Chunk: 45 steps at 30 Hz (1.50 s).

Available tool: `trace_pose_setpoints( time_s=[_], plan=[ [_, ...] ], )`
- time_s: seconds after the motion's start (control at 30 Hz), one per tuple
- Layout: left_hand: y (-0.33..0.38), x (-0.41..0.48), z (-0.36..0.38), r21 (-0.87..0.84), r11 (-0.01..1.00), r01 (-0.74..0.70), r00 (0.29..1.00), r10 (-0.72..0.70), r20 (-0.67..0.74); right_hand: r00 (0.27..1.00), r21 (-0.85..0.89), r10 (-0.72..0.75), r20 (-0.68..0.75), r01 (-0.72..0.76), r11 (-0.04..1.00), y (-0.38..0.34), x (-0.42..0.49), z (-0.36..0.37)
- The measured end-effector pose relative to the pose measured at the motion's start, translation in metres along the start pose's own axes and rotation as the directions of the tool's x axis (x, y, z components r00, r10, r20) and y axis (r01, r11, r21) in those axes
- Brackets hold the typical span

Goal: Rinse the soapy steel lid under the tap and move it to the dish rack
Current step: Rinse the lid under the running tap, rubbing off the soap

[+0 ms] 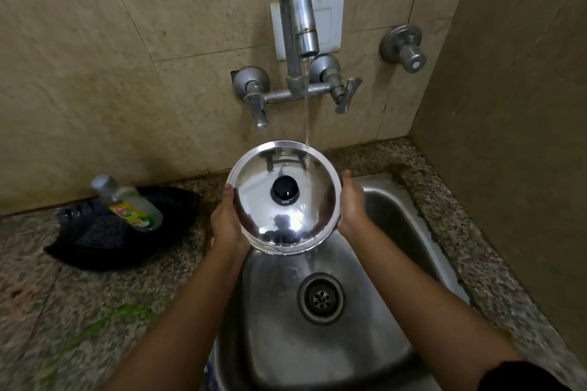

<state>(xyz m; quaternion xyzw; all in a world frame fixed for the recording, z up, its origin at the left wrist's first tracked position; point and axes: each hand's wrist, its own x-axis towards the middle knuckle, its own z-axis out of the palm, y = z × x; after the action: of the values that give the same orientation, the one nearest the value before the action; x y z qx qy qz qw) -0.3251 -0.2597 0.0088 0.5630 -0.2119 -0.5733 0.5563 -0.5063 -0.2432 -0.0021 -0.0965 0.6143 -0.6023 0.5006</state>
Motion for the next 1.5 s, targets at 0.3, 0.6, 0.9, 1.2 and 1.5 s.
trace_pose_setpoints(
  time_s=[0.3,0.6,0.9,1.2,1.5],
  plan=[
    [-0.014,-0.025,0.037,0.2,0.961,-0.191,0.979,0.17,0.117,0.975,0.022,-0.1,-0.201,0.106,0.994,0.005,0.01,-0.031],
    [0.0,-0.013,0.048,0.254,0.937,-0.241,0.967,0.211,0.139,0.991,-0.018,-0.092,-0.099,0.09,0.996,-0.001,0.012,-0.017],
    [0.007,0.005,0.034,0.242,0.935,-0.258,0.963,0.227,0.147,0.987,0.015,-0.126,-0.098,0.128,0.992,-0.004,0.018,-0.005],
    [0.005,0.002,0.014,0.184,0.958,-0.221,0.943,0.162,0.292,0.966,0.08,-0.253,-0.05,0.256,0.963,0.002,0.007,-0.018],
    [0.038,-0.003,0.038,0.59,0.661,-0.464,0.743,-0.073,0.666,0.879,-0.428,-0.312,0.359,0.453,0.782,-0.032,0.01,-0.011]
  ],
)
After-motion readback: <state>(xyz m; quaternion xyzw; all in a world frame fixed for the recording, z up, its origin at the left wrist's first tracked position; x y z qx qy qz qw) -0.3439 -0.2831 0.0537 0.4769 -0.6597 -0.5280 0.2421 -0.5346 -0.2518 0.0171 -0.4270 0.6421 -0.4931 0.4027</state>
